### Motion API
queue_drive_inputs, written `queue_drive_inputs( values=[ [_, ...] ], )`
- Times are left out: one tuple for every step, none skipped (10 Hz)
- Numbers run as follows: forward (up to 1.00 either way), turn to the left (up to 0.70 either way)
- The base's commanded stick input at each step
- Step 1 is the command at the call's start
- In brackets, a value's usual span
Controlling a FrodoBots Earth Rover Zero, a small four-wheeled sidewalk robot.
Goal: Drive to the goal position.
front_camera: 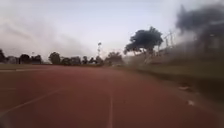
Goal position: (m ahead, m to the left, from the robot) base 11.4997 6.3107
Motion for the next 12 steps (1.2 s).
queue_drive_inputs(
  values=[
    [0.7,0.0],
    [0.7,0.0],
    [0.7,0.0],
    [0.7,0.0],
    [0.7,0.0],
    [0.7,0.0],
    [0.7,0.0],
    [0.7,0.0],
    [0.7,0.0],
    [0.7,0.0],
    [0.7,0.0],
    [0.7,0.0]
  ],
)
